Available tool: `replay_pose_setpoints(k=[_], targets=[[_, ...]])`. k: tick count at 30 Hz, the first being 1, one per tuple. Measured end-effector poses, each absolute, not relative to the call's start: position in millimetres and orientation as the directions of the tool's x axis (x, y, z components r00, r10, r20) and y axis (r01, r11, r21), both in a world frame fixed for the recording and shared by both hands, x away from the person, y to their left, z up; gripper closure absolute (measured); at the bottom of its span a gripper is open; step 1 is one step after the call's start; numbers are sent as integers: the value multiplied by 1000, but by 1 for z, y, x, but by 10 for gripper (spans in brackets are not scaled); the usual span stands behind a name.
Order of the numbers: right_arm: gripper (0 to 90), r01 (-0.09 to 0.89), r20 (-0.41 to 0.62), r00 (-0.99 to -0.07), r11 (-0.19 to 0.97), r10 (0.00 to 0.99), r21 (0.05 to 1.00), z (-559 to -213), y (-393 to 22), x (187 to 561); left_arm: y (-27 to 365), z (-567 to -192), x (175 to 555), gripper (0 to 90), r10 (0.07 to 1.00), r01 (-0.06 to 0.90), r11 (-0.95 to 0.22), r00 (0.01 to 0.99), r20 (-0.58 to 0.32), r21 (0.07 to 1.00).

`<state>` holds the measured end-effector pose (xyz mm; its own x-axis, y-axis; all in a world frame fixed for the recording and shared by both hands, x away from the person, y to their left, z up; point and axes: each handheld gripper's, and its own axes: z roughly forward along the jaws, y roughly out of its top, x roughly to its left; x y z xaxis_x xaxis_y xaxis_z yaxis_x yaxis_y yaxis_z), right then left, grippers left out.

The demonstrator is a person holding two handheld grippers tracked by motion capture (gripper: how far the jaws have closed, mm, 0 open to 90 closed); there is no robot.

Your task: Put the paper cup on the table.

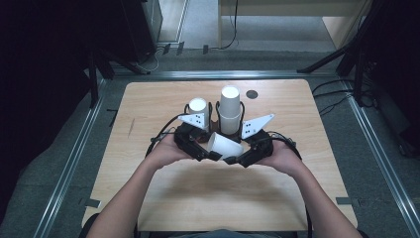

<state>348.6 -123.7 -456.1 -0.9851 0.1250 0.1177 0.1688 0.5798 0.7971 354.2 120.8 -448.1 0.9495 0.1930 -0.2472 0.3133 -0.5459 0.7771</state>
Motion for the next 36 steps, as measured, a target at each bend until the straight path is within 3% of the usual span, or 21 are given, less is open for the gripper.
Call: replay_pose_setpoints(k=[15,24,36], targets=[[243,205,132,-977,587,165,783,-456,-125,352,133,-432,358,244,229,330,-557,943,-241,762],[241,201,116,-978,621,175,758,-463,-120,352,125,-417,357,243,236,260,-666,963,-133,699],[240,196,108,-978,630,176,752,-466,-116,352,105,-412,355,244,199,192,-771,978,-56,607]])
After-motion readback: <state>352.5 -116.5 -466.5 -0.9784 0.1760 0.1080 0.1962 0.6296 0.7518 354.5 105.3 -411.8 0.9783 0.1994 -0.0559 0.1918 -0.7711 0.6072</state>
